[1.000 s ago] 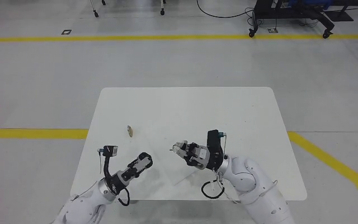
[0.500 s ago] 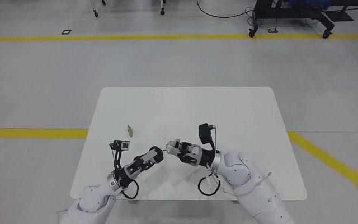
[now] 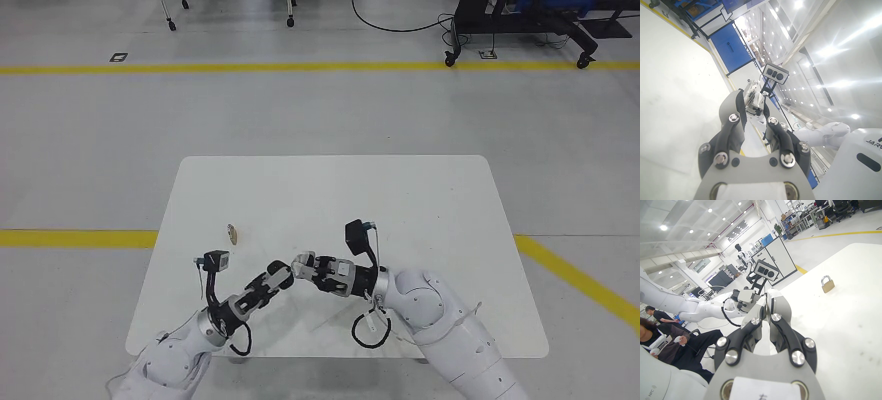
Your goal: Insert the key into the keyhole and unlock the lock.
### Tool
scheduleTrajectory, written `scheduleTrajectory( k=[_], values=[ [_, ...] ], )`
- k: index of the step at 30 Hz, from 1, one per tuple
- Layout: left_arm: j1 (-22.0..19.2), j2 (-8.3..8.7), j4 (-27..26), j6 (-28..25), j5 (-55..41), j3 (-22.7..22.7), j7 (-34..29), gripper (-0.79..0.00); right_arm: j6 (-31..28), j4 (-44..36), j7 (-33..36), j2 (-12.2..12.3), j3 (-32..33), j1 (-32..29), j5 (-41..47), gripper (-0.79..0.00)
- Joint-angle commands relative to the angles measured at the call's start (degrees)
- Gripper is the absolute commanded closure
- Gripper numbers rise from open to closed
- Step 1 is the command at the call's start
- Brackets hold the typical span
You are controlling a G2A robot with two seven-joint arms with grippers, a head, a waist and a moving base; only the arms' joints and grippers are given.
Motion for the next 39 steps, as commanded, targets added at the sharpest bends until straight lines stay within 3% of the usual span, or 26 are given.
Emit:
scheduleTrajectory(
  k=[1,2,8,10,12,14,16,22,30,33,35,38,39],
  values=[
    [0.0,-0.01,0.0,0.0,1.4,-0.1,0.9,-0.052,0.2,-0.1,0.2,0.0,-0.1,0.0,0.0,0.000],
    [0.1,-0.02,0.0,0.1,2.1,-0.2,1.4,0.000,0.2,-0.2,0.3,0.0,-0.2,0.0,0.0,0.000],
    [0.2,-0.16,-0.4,1.7,6.8,-0.5,5.5,0.000,0.8,-0.7,0.6,0.1,-0.2,-0.3,-0.2,0.000],
    [0.2,-0.17,-0.4,1.8,7.7,-0.6,6.1,0.000,0.8,-0.9,0.5,0.1,-0.1,-0.4,-0.2,-0.126],
    [0.2,-0.16,-0.4,1.6,9.0,-0.9,7.0,0.000,0.6,-1.1,0.0,0.2,0.1,-0.6,-0.1,-0.363],
    [0.3,-0.14,-0.3,1.2,10.3,-1.4,8.2,0.000,0.2,-1.2,-0.1,0.2,0.2,-0.8,0.3,-0.533],
    [0.6,-0.09,-0.4,0.9,11.7,-2.0,9.5,0.000,-0.2,-1.1,0.1,0.3,0.3,-0.8,0.9,-0.548],
    [1.6,0.10,-0.8,0.0,14.1,-3.1,10.5,0.000,-0.1,-0.8,2.1,0.4,-0.2,-0.5,2.5,-0.403],
    [2.2,0.03,-0.8,-0.5,16.3,-2.7,12.0,0.000,0.5,-0.2,4.7,0.3,-1.4,0.3,4.5,-0.351],
    [2.2,0.04,-0.7,-0.7,16.3,-2.6,12.0,0.000,0.7,-0.1,5.5,0.3,-1.7,0.5,5.0,-0.296],
    [2.2,0.05,-0.7,-0.7,16.3,-2.6,12.1,0.000,0.7,-0.1,6.0,0.3,-1.9,0.6,5.4,-0.240],
    [2.3,0.06,-0.8,-0.6,16.3,-2.6,12.3,0.000,0.8,0.0,6.6,0.3,-2.1,0.7,5.9,-0.022],
    [2.4,0.06,-0.8,-0.5,16.2,-2.6,12.4,0.000,0.9,0.0,6.7,0.4,-2.1,0.7,6.0,0.000]
  ],
)
